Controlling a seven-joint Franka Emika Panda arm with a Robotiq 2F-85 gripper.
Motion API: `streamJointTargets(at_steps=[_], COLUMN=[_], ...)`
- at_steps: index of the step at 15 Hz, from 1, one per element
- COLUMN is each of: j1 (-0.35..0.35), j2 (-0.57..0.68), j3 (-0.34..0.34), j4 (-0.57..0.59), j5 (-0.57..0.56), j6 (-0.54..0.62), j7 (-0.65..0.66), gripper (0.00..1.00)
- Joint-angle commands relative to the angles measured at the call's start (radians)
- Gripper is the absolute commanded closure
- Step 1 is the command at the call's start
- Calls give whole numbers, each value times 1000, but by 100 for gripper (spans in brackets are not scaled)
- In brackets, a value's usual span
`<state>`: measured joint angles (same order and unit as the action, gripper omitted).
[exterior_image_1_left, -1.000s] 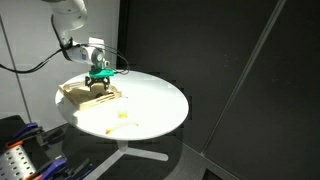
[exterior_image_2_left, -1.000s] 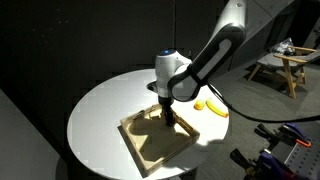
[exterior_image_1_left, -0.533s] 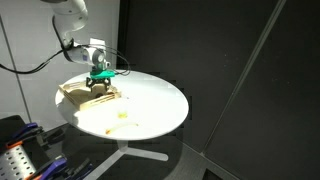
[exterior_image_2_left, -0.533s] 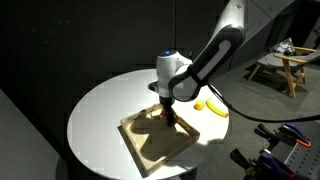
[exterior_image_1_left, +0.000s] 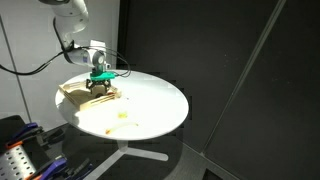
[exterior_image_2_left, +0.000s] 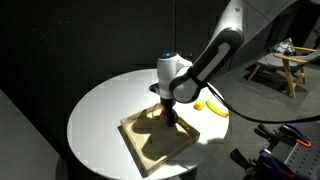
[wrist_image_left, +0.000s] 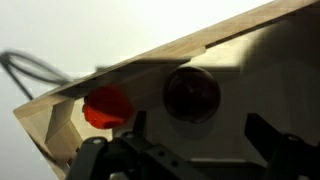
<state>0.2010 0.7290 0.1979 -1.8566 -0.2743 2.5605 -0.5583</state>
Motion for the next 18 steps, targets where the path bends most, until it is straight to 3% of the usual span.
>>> streamJointTargets(at_steps=[1, 12, 13, 14, 16, 18], j1=[-15, -17, -17, -17, -17, -17], j2=[7, 15, 16, 16, 17, 17], j3=[5, 1, 2, 2, 3, 3], j4=[5, 5, 4, 4, 4, 4], j5=[-28, -29, -29, -29, -29, -30], j6=[9, 7, 7, 7, 7, 7], j7=[-12, -12, -13, -14, -15, -15], gripper=[0, 0, 5, 27, 31, 48])
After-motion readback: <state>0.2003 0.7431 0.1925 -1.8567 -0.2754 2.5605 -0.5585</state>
